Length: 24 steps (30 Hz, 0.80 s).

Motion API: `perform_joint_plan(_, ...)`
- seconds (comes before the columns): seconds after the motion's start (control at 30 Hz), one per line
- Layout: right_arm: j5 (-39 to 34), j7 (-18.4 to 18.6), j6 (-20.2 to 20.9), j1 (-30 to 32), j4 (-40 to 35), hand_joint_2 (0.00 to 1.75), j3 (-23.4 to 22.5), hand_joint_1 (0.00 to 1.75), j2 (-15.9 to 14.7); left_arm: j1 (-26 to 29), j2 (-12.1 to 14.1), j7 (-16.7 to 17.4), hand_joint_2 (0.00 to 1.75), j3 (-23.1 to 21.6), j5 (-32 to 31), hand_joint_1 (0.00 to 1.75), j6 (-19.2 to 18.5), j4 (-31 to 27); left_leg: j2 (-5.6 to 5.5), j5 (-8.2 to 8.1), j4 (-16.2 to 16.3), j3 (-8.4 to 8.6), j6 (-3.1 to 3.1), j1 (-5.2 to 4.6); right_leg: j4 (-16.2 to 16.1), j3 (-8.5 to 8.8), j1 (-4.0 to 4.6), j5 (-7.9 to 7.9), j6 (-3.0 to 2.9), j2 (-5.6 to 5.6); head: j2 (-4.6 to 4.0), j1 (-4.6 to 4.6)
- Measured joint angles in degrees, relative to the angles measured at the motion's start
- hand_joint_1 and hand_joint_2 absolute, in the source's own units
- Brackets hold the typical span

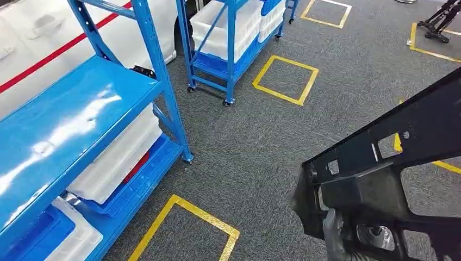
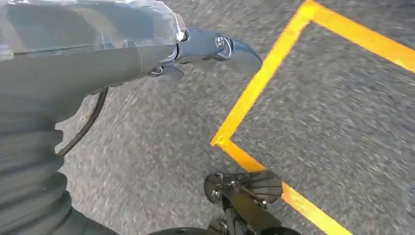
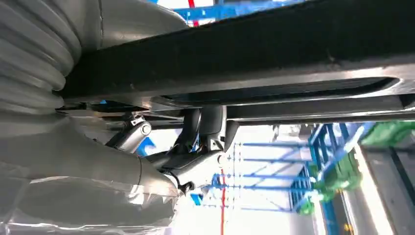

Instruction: Take the parts from the cabinet and place them on the table.

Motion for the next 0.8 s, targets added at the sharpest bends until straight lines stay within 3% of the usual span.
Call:
perform_joint_plan(0.1, 0.3, -0.5, 0.0, 1.1, 0.0, 1.75, -0.5, 1.75, 1.1, -0.3, 0.6, 0.0, 1.75, -0.5, -0.8, 0.0, -0.1, 0.0, 1.54, 0.11, 0.0, 0.27, -0.96, 0.05, -0.2, -0.55, 0.03, 0.5, -1.07, 1.78, 0.0, 0.15)
perform_joint_plan(0.13, 0.4, -0.7, 0.1, 1.5, 0.0, 1.75, -0.7, 1.75, 1.6, -0.4, 0.9, 0.1, 1.75, -0.8, -1.3, 0.0, 0.1, 0.0, -1.23, -0.92, 0.8, -0.11, -1.55, 0.45, -0.4, -0.6, -0.26, 0.88, -1.48, 2.24, 0.0, 0.15)
perform_joint_plan(0.17, 0.5, -0.9, 0.3, 1.6, 0.0, 1.75, -0.7, 1.75, 2.0, -0.4, 1.1, 0.1, 1.75, -1.1, -1.8, 0.0, 0.3, 0.1, -3.9, -3.25, 3.4, -1.2, -1.73, 0.56, -0.4, -0.93, -0.34, 1.09, -1.79, 2.78, 0.0, 0.09)
perform_joint_plan(0.2, 0.5, -0.8, 0.7, 1.7, 0.0, 1.75, -0.8, 1.75, 2.4, -0.3, 1.2, 0.2, 1.75, -1.3, -2.2, 0.0, 0.4, 0.1, -4.99, -6.02, 7.8, -2.97, -1.87, 0.63, -0.3, -1.22, -0.33, 1.27, -2.05, 3.32, 0.0, 0.11)
perform_joint_plan(0.27, 0.9, -1.0, 1.0, 2.1, 0.0, 1.75, -1.1, 1.75, 3.0, -0.1, 1.3, 0.4, 1.75, -1.6, -3.0, 0.0, 0.4, 0.3, -5.5, -9.68, 16.4, -6.61, -1.96, 0.63, -0.2, -1.77, -0.14, 1.58, -2.22, 4.75, 0.0, 0.11)
perform_joint_plan(0.3, 1.0, -1.0, 1.2, 2.4, 0.1, 1.75, -1.2, 1.75, 3.2, -0.1, 1.4, 0.5, 1.75, -1.8, -3.2, 0.0, 0.5, 0.5, -5.51, -9.66, 18.2, -7.31, -1.87, 0.63, 0.0, -1.98, -0.05, 1.67, -2.16, 5.58, 0.0, 0.11)
perform_joint_plan(0.33, 1.2, -1.0, 1.4, 2.6, 0.2, 1.75, -1.3, 1.75, 3.5, 0.0, 1.4, 0.6, 1.75, -2.1, -3.6, 0.0, 0.7, 0.6, -5.55, -8.13, 17.0, -6.62, -1.71, 0.63, 0.2, -2.12, 0.0, 1.69, -2.14, 6.38, 0.0, 0.11)
perform_joint_plan(0.4, 1.5, -1.0, 1.6, 2.9, 0.4, 1.75, -1.5, 1.75, 4.0, -0.1, 1.6, 0.7, 1.75, -2.8, -4.0, 0.0, 1.0, 0.7, -6.28, -3.05, 8.4, -2.43, -1.18, 0.61, 0.5, -2.14, 0.07, 1.75, -2.04, 8.02, 0.0, 0.11)
perform_joint_plan(0.43, 1.7, -1.0, 1.6, 3.0, 0.3, 1.75, -1.5, 1.75, 4.2, -0.1, 1.7, 0.7, 1.75, -2.8, -4.2, 0.0, 1.1, 0.7, -8.33, -0.77, 3.3, -0.02, -0.79, 0.61, 0.6, -2.15, 0.04, 1.83, -1.91, 8.74, 0.0, 0.11)
perform_joint_plan(0.47, 1.9, -1.1, 1.6, 3.0, 0.4, 1.75, -1.5, 1.75, 4.4, -0.2, 1.9, 0.7, 1.75, -2.9, -4.3, 0.0, 1.1, 0.7, -11.64, -1.26, 1.2, 0.69, -0.36, 0.58, 0.8, -2.46, 0.19, 1.98, -1.61, 9.26, 0.0, 0.17)
perform_joint_plan(0.57, 2.2, -1.2, 1.6, 3.5, 0.5, 1.75, -1.6, 1.75, 4.7, -0.2, 2.1, 0.5, 1.75, -3.3, -4.5, 0.0, 1.3, 0.8, -10.11, -1.22, 0.4, 0.67, -0.19, 0.26, 0.7, -3.52, -0.49, 2.76, -0.37, 11.43, 0.0, 0.2)
perform_joint_plan(0.6, 2.3, -1.2, 1.5, 3.8, 0.5, 1.75, -1.6, 1.75, 4.9, -0.4, 2.2, 0.4, 1.75, -3.5, -4.6, 0.0, 1.3, 0.9, -9.38, -0.8, -0.1, 0.88, 0.26, 0.2, 0.6, -3.76, -0.44, 3.08, 0.15, 12.25, 0.0, 0.24)
perform_joint_plan(0.63, 2.4, -1.2, 1.5, 3.8, 0.5, 1.75, -1.6, 1.75, 5.0, -0.5, 2.2, 0.3, 1.75, -3.8, -4.6, 0.0, 1.3, 0.9, -8.54, -0.13, -1.1, 0.98, 0.71, 1.07, 1.1, -3.8, -0.36, 2.86, 0.23, 11.69, 0.0, 0.3)
perform_joint_plan(0.8, 2.4, -1.2, 1.5, 3.8, 0.5, 1.75, -1.6, 1.75, 5.0, -0.5, 2.2, 0.3, 1.75, -3.8, -4.6, 0.0, 1.3, 0.9, -8.54, -0.13, -1.1, 0.98, 0.71, 1.07, 1.1, -3.8, -0.36, 2.86, 0.23, 11.69, 0.0, 0.3)
